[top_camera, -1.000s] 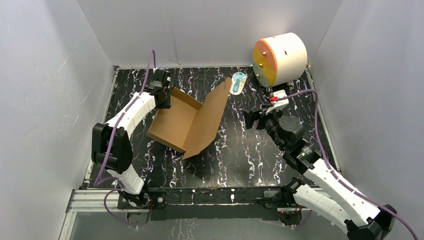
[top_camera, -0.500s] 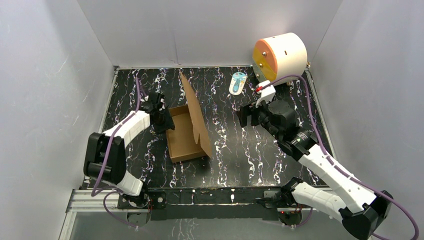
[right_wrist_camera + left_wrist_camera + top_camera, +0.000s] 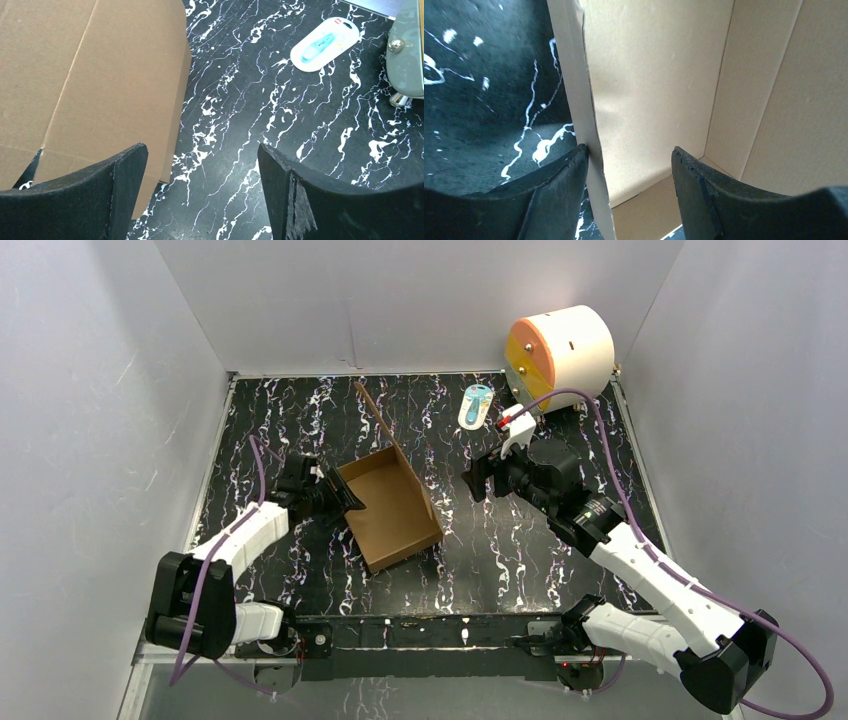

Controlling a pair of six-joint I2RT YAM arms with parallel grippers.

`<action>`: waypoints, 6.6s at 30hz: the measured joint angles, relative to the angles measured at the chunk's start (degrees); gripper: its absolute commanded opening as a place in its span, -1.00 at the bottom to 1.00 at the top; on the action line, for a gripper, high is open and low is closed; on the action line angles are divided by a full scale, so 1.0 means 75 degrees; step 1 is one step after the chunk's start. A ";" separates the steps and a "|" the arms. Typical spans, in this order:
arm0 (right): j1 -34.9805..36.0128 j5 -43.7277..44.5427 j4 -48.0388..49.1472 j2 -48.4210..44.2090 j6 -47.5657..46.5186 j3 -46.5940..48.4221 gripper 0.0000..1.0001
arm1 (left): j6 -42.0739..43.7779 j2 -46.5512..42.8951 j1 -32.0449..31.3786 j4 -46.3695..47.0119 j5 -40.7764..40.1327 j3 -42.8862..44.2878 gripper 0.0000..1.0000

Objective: Fold the paper box

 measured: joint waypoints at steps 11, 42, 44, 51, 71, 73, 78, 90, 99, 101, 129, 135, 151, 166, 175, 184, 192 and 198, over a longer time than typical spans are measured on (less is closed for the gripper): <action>0.0000 -0.0029 0.0006 0.0015 -0.0038 -0.0020 0.79 | -0.1218 -0.0219 -0.0959 0.1419 0.0498 -0.0699 0.34; 0.0000 0.0117 0.0108 -0.0662 -0.0428 -0.1055 0.73 | 0.1874 0.3293 0.1204 0.0221 0.2008 0.3485 0.24; 0.0000 0.0096 0.0175 -0.0699 -0.0364 -0.1201 0.73 | 0.1923 0.3765 0.1230 0.0242 0.2282 0.3652 0.23; 0.0000 -0.0026 -0.0184 -0.1131 -0.0676 -0.0857 0.74 | 0.2063 0.4100 0.1230 0.0224 0.2777 0.3803 0.26; 0.1378 -0.0787 -0.3713 0.2477 -0.1478 0.4896 0.71 | 0.3080 0.0950 0.1253 -0.1119 -0.0280 0.3016 0.63; 0.1716 -0.0376 -0.3990 0.2932 -0.1533 0.5353 0.70 | 0.3229 0.0603 0.1259 -0.1174 -0.0679 0.2908 0.67; 0.2451 0.1020 -0.4666 0.4208 -0.1743 0.6522 0.62 | 0.3529 -0.0117 0.1265 -0.1227 -0.1577 0.2553 0.72; 0.2836 0.2961 -0.5928 0.6688 -0.2486 0.8142 -0.07 | 0.3751 -0.1580 0.1265 -0.1311 -0.2920 0.2028 0.76; 0.2804 0.2384 -0.6038 0.6802 -0.3480 0.8142 -0.69 | 0.3777 -0.1990 0.1204 -0.1408 -0.3223 0.2028 0.77; 0.2757 0.2078 -0.5992 0.6776 -0.3733 0.8113 -0.81 | 0.3783 -0.2168 0.1198 -0.1457 -0.3220 0.2028 0.76; 0.0466 -0.2984 -0.4538 0.5654 -0.6784 0.6808 -0.01 | 0.4025 -0.3386 0.1189 -0.2769 -0.0901 0.2885 0.75; 0.0484 -0.2690 -0.3465 0.4587 -0.5767 0.5654 0.16 | 0.2906 -0.3418 0.1189 -0.2643 -0.0370 0.1955 0.68; 0.0507 -0.2072 -0.0283 -0.0006 -0.1311 0.0778 -0.09 | 0.1087 -0.2757 0.1183 -0.1008 0.0822 -0.0437 0.28; 0.0551 -0.1478 0.1107 -0.1431 -0.0542 -0.0431 0.10 | 0.0431 -0.2020 0.1087 0.0227 0.1174 -0.0877 0.25; 0.0560 -0.3456 0.1195 -0.0618 -0.0863 0.0455 -0.01 | 0.0294 -0.1545 0.1055 0.0516 0.1288 0.0251 0.35; 0.0909 -0.3640 0.2049 0.0985 -0.0574 -0.0673 -0.09 | 0.0289 -0.0752 0.1055 0.0831 0.1285 0.0822 0.39; 0.1504 -0.2378 0.4173 0.3031 0.0688 -0.1003 -0.13 | 0.0414 -0.0699 0.1046 0.0807 0.1288 0.0752 0.36; 0.1926 -0.1440 0.5732 0.4342 0.1900 -0.1035 -0.13 | 0.0542 -0.0787 0.1008 0.0697 0.1288 0.0286 0.31</action>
